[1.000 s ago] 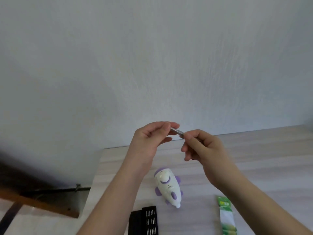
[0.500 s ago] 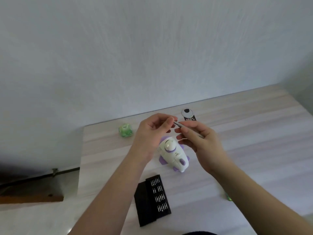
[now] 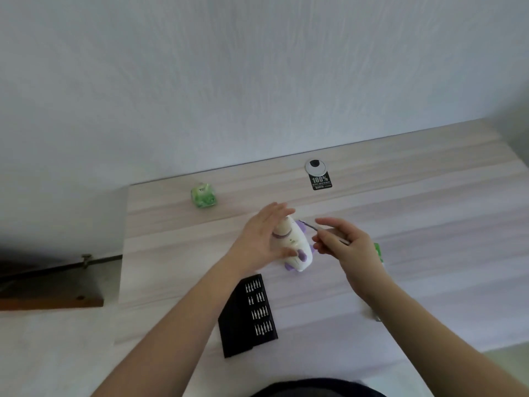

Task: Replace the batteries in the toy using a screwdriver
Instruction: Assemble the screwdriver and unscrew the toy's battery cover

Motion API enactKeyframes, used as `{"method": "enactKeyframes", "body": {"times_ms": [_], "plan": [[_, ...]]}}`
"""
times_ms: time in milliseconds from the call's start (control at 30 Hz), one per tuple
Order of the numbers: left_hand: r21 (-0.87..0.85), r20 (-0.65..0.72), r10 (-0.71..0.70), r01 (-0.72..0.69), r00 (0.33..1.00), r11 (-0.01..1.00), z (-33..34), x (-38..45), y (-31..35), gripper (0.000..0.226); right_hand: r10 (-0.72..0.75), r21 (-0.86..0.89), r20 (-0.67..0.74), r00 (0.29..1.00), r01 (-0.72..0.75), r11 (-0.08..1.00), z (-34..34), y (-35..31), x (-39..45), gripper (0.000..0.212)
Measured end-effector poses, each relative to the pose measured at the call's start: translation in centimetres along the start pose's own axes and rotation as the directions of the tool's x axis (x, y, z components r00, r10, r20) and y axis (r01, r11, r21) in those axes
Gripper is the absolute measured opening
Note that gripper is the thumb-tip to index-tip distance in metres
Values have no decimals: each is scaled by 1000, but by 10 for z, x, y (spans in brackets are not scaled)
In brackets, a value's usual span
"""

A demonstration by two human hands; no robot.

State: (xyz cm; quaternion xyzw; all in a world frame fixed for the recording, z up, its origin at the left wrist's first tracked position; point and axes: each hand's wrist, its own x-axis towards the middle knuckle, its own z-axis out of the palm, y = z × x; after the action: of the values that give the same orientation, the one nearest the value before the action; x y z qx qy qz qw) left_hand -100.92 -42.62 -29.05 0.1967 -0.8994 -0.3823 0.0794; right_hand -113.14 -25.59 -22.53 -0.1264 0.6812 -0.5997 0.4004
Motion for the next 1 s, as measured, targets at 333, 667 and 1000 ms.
{"method": "enactKeyframes", "body": {"times_ms": [333,667,1000], "plan": [[150,-201,-26,57,979,987,31,1,1,84,2,-312,11,1000,2,950,-10,18,5,10],[77,-363,-69,104,929,992,46,3,9,83,-83,-574,-10,997,62,816,-8,22,25,8],[-6,-305,-91,94,948,996,38,16,4,74,-123,-692,47,991,121,712,-3,11,38,13]]}}
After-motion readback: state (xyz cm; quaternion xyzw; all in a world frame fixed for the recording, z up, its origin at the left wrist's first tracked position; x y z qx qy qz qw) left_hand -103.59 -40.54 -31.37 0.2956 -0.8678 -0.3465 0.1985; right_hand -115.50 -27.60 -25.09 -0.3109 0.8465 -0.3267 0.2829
